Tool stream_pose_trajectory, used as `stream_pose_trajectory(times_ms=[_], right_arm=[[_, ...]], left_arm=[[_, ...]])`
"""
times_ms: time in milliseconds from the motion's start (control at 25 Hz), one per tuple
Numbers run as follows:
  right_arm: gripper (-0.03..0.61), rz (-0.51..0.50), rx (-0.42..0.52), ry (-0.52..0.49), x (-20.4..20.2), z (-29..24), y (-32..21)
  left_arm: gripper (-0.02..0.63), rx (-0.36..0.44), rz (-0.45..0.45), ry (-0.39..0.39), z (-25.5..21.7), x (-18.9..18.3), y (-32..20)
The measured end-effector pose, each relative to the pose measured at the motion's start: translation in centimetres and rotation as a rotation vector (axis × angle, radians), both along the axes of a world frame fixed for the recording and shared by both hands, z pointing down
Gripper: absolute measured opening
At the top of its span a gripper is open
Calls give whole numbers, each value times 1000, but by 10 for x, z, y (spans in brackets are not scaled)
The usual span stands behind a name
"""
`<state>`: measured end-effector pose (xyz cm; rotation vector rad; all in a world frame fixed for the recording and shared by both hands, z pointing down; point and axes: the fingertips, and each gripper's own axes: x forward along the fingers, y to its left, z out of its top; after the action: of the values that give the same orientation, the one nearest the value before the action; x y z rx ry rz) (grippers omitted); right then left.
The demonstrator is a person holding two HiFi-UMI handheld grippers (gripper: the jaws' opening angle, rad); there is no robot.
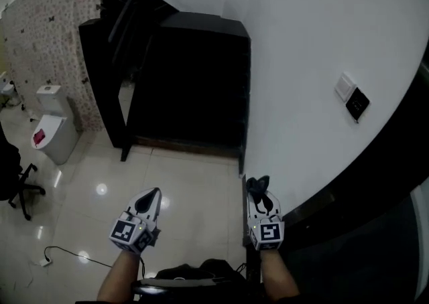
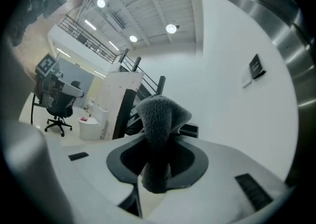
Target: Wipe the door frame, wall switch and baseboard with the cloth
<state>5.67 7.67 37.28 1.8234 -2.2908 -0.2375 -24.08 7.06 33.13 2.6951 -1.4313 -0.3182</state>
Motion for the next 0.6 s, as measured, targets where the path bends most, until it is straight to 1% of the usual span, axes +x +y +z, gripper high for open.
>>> stream_pose_trajectory(times_ms=[80,160,280,360,440,600], right_arm=[[91,-75,-13,33,-29,7,-31],[89,-120,-23,65,-52,8,-62],[89,-162,-14,65,-73,9,-113],[89,-172,-7,61,-76,11,-152],[89,-167,7,48,-71,11,-198],[90,-103,42,-3,-41,7,-284]], left_arm=[[-9,3,-54,-17,8,-28,-11],[-9,2,-86,-41,19,-51,-25],[-9,-27,-131,5,18,-72,-59],[-9,-32,-136,4,20,-73,-92],[-9,-23,-131,-15,18,-68,-132],[-9,-16,-82,-41,2,-49,-217]])
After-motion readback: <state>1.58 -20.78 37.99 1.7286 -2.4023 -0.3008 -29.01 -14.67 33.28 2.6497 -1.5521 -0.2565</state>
